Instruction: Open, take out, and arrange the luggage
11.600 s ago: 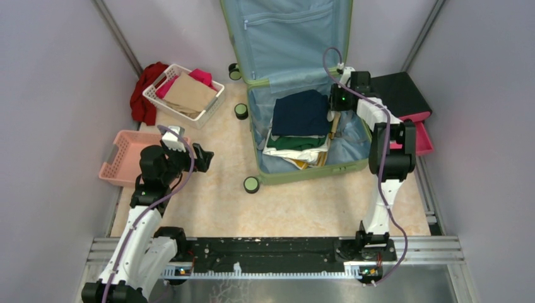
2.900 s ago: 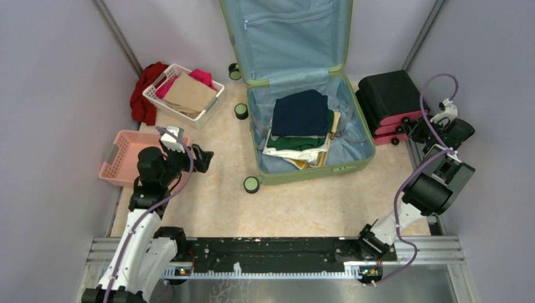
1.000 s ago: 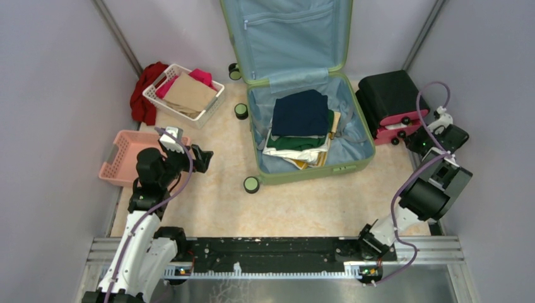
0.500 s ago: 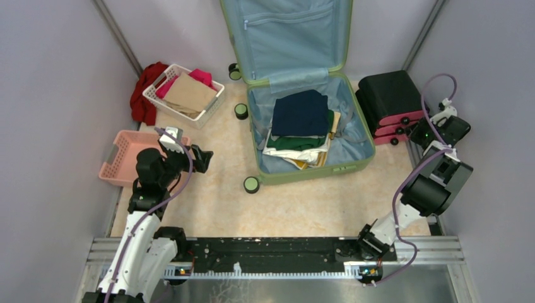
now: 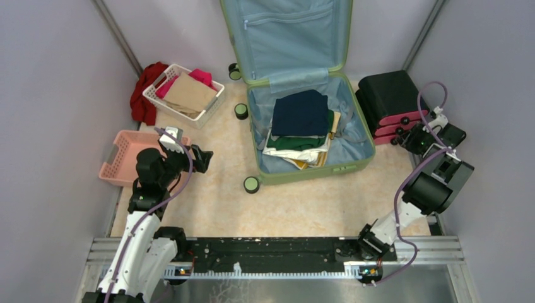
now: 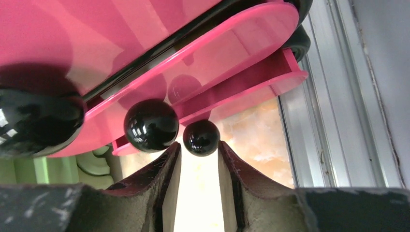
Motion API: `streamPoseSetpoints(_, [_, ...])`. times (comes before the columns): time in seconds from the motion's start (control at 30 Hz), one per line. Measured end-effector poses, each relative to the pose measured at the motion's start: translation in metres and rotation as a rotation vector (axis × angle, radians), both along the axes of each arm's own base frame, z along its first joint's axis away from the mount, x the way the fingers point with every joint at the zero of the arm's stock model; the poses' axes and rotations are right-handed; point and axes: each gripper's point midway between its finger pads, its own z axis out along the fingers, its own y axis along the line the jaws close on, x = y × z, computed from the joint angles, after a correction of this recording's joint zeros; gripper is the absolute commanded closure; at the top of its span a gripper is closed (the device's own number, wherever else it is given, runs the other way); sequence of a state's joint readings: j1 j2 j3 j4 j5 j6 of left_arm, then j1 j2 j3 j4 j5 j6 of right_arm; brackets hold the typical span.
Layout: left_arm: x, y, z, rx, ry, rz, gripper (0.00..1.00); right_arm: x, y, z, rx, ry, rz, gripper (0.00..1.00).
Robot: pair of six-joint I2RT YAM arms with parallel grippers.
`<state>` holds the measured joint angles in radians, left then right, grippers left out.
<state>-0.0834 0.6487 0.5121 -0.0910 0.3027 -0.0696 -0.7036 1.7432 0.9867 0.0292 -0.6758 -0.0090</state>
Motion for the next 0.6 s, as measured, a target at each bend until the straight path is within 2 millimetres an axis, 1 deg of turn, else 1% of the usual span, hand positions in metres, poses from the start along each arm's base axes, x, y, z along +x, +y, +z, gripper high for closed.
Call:
streamPoseSetpoints(0.2, [0.0,0.0,0.0,0.0,0.0,0.0,0.01,0.01,0.005,-0.021,0.059,0.036,0.033,0.58])
streamPoseSetpoints(0.37, [0.0,0.0,-0.001,0.001,0.002,0.0,0.01,0.013,0.01,-0.03,0.097,0.049,0.052,0.58])
streamPoseSetpoints(0.47, [0.001,0.0,-0.002,0.001,0.006,0.0,0.01,0.015,0.012,-0.032,0.124,0.055,0.052,0.61])
streamPoseSetpoints(0.53, [0.001,0.0,-0.002,0.001,0.007,0.0,0.01,0.016,0.013,-0.033,0.14,0.053,0.053,0.7])
streamPoseSetpoints(0.6, [0.001,0.0,-0.002,0.002,0.009,0.001,0.01,0.017,0.013,-0.033,0.151,0.05,0.051,0.75])
